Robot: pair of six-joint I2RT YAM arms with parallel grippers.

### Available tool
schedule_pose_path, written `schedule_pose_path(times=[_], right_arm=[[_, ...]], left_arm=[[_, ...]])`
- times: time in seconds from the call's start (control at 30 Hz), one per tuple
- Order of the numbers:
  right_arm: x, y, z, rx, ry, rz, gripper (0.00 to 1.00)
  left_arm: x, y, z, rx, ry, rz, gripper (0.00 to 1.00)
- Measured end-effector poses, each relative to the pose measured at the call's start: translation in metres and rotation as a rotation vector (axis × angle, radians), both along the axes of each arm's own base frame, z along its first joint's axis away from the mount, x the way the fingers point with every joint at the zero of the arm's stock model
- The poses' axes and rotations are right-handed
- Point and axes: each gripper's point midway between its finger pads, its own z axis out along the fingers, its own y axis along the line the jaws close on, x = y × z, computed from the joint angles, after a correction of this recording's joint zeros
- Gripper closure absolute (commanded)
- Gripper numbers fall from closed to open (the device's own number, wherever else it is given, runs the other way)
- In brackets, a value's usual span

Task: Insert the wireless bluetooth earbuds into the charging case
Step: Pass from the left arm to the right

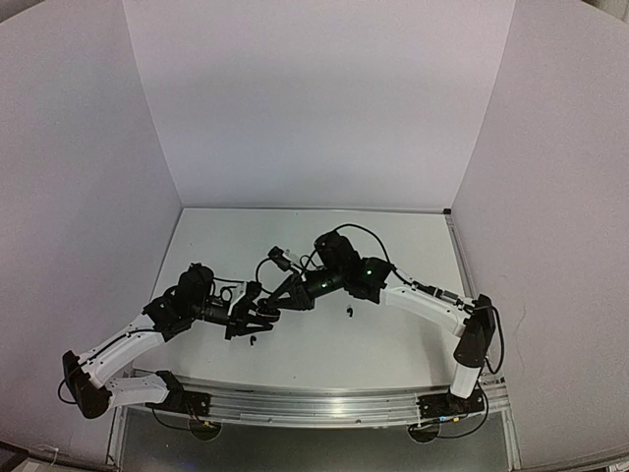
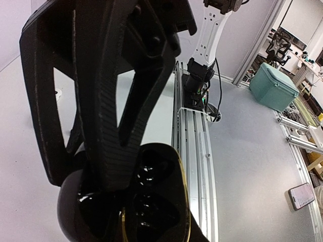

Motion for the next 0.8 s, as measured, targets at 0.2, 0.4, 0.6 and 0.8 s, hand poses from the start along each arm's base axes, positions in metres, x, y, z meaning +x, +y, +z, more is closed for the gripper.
schedule_pose_path(times=[0.2,0.4,0.6,0.8], right_arm=[[-0.004,0.000,0.001,0.007,0.007,0.023,1.00],[-0.002,0.000,0.001,0.008,-0.007,0.018,1.00],[0.007,0.001,-0.003,-0.007,-0.050,-0.028,1.00],[0.012,0.000,-0.001,-0.008,-0.119,-0.057,1.00]], left_arm=[[-0.001,0.000,0.001,-0.004,-0.001,-0.008,1.00],[0.001,0.000,0.000,0.000,-0.041,-0.005,0.68],[0.008,0.000,0.004,-0.008,-0.068,0.029,0.59],[0.010,-0.001,0.006,-0.022,-0.038,0.048,0.61]])
